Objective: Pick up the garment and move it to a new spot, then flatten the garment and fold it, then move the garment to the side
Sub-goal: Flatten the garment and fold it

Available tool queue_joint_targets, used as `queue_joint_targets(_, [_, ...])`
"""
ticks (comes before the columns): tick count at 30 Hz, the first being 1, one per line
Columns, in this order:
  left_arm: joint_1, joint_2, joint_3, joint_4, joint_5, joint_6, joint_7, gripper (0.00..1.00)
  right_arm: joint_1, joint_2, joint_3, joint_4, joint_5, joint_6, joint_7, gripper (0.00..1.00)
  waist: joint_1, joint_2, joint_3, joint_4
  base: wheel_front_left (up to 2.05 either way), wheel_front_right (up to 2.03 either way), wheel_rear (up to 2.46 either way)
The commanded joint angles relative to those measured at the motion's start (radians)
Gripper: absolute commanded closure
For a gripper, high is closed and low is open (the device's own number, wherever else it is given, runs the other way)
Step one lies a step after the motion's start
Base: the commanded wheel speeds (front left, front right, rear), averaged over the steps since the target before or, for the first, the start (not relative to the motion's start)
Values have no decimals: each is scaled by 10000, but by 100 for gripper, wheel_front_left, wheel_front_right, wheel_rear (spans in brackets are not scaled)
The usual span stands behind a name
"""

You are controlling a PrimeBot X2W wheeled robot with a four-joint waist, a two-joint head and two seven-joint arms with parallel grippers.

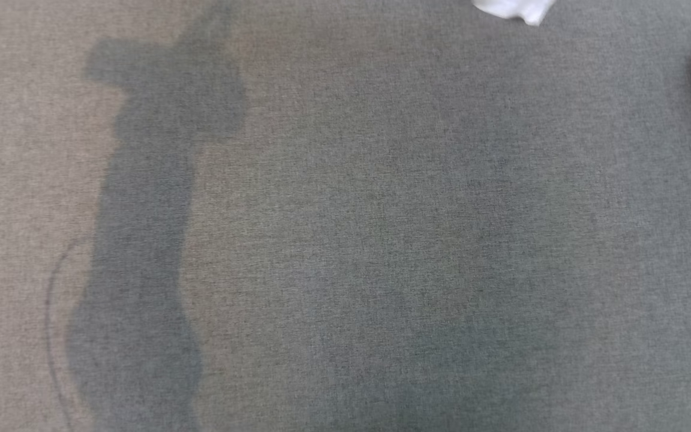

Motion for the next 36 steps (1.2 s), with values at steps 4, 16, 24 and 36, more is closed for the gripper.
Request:
queue_joint_targets(4, [82, -277, -55, 1411, -378, -158, 0, 100, 591, 329, 596, 1170, 201, 5, 2, 100, 0, 0, 129, -118, 0, 0, 0])
queue_joint_targets(16, [1862, -837, -1053, 4195, -1591, -284, -23, 100, 3631, 892, 1822, 2379, 2109, 5, -169, 100, 0, 0, 628, -12, 0, 0, 0])
queue_joint_targets(24, [4315, -943, -811, 3314, -2116, -288, -23, 100, 6862, 207, 2606, 1142, 3573, 5, -458, 100, 0, 0, 245, -32, 0, 0, 0])
queue_joint_targets(36, [8539, -542, 582, -145, -610, -288, -22, 100, 11964, -1009, 2563, -3025, 3992, 6, -596, 100, 0, 0, -1211, -258, 0, 0, 0])
